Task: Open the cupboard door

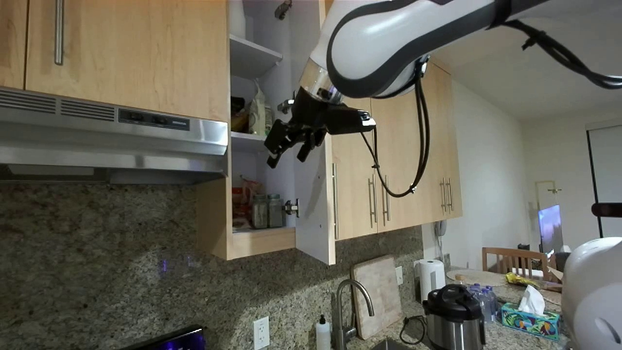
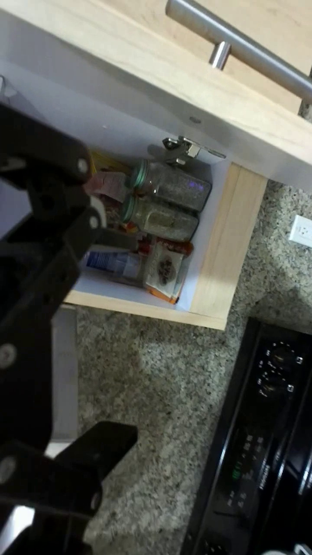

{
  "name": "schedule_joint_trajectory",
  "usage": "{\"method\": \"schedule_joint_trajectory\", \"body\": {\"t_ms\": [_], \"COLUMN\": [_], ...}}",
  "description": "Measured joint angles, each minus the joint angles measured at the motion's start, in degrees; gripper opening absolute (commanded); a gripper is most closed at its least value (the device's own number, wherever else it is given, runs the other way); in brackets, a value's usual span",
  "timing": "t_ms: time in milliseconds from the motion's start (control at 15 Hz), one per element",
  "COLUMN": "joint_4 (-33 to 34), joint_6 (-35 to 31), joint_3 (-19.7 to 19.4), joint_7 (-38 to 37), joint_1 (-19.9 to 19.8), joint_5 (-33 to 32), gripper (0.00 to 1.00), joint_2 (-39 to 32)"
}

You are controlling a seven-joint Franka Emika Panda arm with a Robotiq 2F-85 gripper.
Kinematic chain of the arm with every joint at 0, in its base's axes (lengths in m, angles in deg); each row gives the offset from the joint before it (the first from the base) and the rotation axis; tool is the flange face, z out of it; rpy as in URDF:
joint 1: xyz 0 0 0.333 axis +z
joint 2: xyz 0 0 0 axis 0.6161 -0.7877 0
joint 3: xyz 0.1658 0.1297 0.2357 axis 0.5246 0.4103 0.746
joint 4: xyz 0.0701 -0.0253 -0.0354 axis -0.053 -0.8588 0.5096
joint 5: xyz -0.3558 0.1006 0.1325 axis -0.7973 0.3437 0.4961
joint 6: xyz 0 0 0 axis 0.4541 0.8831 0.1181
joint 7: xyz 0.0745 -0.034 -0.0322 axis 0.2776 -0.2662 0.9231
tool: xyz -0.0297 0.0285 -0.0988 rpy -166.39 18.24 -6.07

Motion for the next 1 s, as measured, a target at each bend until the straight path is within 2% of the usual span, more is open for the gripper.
{"method": "schedule_joint_trajectory", "body": {"t_ms": [200, 467, 667, 1000], "joint_4": [0.2, 0.3, 0.3, 0.3], "joint_6": [-3.7, -4.5, -4.5, -4.5], "joint_3": [4.3, 8.6, 9.9, 9.9], "joint_7": [-7.7, -15.3, -17.7, -18.2], "joint_1": [-7.1, -14.8, -17.5, -18.9], "joint_5": [-0.4, -1.1, -1.2, -1.2], "gripper": [1.0, 1.0, 1.0, 1.0], "joint_2": [-1.3, -1.1, -0.7, 0.0]}}
